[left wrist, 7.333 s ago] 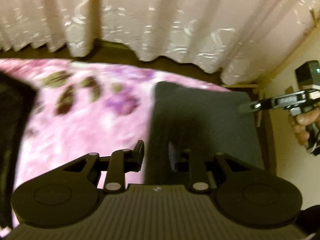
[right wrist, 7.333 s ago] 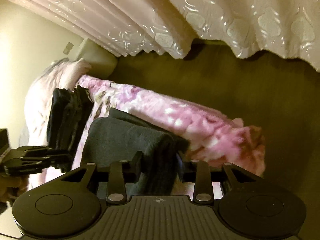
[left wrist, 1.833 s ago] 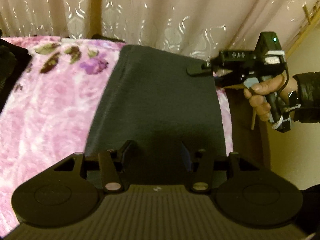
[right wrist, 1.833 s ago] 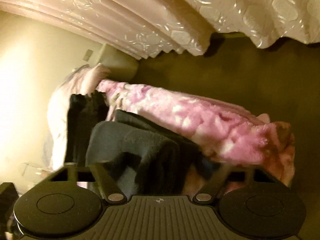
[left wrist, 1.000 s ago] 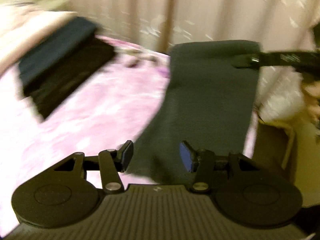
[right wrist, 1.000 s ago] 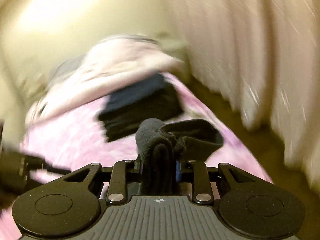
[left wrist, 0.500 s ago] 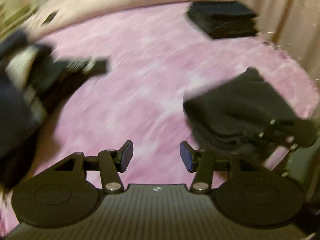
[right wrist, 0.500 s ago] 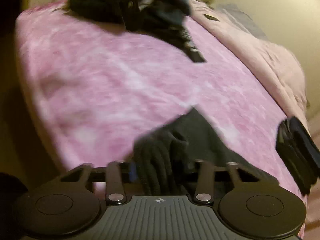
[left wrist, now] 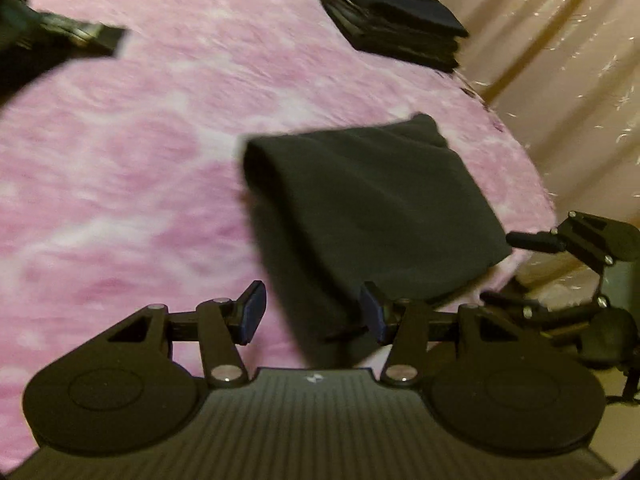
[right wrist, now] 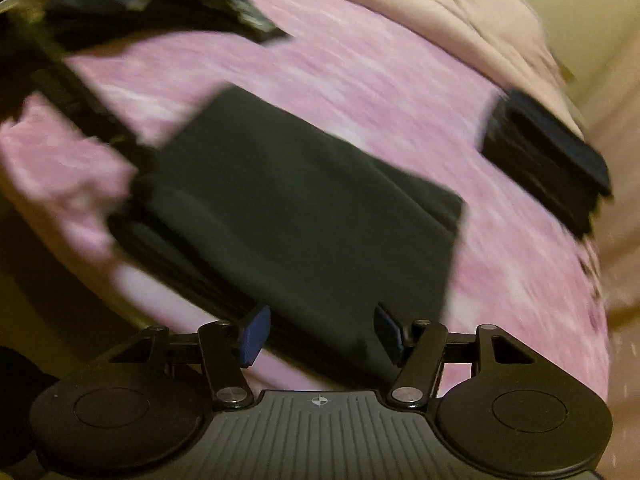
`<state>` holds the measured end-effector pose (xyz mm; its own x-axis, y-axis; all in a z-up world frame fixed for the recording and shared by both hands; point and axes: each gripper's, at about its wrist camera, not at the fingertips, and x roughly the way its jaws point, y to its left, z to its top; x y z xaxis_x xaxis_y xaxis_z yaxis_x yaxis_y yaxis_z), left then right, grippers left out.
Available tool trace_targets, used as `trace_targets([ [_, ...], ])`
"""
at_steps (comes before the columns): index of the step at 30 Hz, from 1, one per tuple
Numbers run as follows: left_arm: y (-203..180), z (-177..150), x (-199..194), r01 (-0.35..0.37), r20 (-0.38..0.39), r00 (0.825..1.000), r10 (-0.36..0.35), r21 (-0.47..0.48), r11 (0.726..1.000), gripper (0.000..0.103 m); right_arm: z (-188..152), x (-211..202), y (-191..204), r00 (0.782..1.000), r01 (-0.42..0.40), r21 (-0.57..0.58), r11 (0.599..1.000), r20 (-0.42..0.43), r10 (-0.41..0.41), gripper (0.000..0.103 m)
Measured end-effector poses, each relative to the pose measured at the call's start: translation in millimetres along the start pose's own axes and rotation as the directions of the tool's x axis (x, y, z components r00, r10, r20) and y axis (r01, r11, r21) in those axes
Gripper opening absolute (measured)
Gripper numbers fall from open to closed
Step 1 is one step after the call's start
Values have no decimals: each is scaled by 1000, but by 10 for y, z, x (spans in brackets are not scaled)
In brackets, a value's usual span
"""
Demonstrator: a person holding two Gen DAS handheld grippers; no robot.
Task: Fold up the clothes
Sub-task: 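Lift the folded trousers with the right tool and lower them onto the bed, then close the right tool on the folded grey trousers while the left tool grips their other end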
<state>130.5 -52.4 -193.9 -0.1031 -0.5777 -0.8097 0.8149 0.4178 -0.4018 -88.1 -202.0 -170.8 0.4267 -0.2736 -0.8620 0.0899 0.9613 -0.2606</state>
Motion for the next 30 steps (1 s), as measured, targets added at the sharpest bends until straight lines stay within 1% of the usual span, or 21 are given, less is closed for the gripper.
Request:
trace_targets([
  [1,-51,-5,122,14,-14,1000,-14,-4,1000,45,-20,38,-108,1000,3,28,1000,-13,-3,61],
  [2,-96,-28,178,4,-25,1000,-4,-1,1000,41,-38,73,-218,1000,4,58,998,-23,-3,61],
  [4,-183,-74,287,-17,-46,999,17,5,1000,41,-75,111,-412,999,-18,108,994,-35,22,61],
  [10,-105,-186,237,-51,-71,997,41,-143,988,40,-67,187,-613,996,-83,181,980,-29,89,61],
  [11,-98,-187,231,-50,-72,997,39,-163,985,36,-64,200,-644,995,-93,192,977,-27,100,61],
  [13,-139,-164,258,-53,-75,996,41,-161,986,34,-60,225,-704,992,-114,215,970,-24,122,61],
  [16,-176,-132,286,-48,-86,996,34,-164,985,20,-50,236,-792,989,-140,243,960,-16,148,61],
  [17,-190,-106,249,-44,-87,996,29,-177,983,17,-44,212,-816,989,-142,248,958,-12,150,61],
  [19,-218,-55,173,-35,-86,996,18,-202,979,15,-28,145,-868,988,-152,248,957,6,155,61],
  [21,-245,-24,-12,-5,-69,998,-12,-239,971,15,-31,94,-903,986,-166,236,957,18,166,61],
  [22,-243,-31,-51,-2,-65,998,-15,-255,967,15,-43,96,-909,985,-173,228,958,13,174,61],
  [24,-129,-128,41,-8,-94,995,-23,-314,949,15,-72,130,-911,982,-185,216,959,-5,190,61],
  [28,97,-320,224,-26,-150,988,-43,-427,904,16,-88,127,-956,977,-209,247,946,21,211,61],
  [29,104,-340,253,-29,-150,988,-40,-427,904,17,-76,135,-959,974,-225,255,941,31,224,61],
  [30,89,-337,266,-32,-152,988,-34,-412,910,17,-56,149,-957,970,-244,261,934,43,241,61],
])
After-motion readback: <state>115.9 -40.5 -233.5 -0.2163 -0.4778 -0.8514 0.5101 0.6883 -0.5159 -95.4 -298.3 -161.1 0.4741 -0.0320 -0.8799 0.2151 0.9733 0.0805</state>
